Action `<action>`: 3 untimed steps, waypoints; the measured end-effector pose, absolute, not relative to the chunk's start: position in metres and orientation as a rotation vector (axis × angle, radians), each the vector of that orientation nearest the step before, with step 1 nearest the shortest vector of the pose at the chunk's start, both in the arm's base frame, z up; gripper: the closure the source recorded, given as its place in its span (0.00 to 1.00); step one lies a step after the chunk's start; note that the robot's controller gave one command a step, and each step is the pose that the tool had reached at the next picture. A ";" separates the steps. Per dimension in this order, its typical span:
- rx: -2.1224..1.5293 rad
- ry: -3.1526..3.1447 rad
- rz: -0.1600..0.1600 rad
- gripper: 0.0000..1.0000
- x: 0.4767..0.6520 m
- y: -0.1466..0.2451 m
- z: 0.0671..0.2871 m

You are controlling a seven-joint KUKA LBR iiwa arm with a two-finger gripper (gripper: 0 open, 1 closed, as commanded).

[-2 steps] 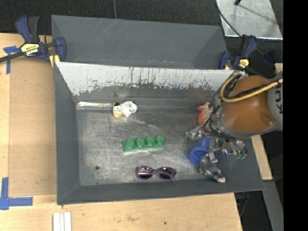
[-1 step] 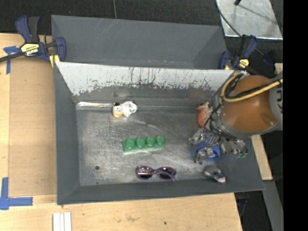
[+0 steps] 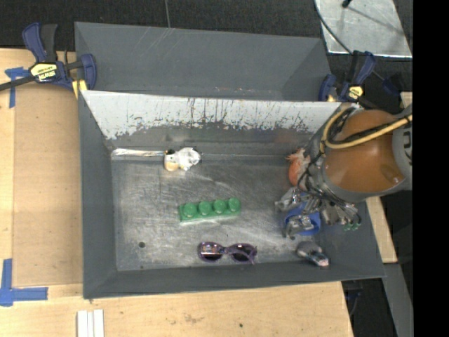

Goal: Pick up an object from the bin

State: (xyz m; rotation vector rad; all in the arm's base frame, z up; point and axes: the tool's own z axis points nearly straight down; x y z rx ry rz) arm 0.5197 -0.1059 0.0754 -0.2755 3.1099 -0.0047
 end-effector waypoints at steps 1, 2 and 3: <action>-0.277 3.115 -0.003 1.00 0.519 -0.106 0.079; -0.279 3.127 0.000 1.00 0.517 -0.106 0.090; -0.279 3.134 0.002 1.00 0.516 -0.105 0.108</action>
Offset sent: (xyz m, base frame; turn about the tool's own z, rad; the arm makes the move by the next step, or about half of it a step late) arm 0.0000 0.0000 0.0484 0.0000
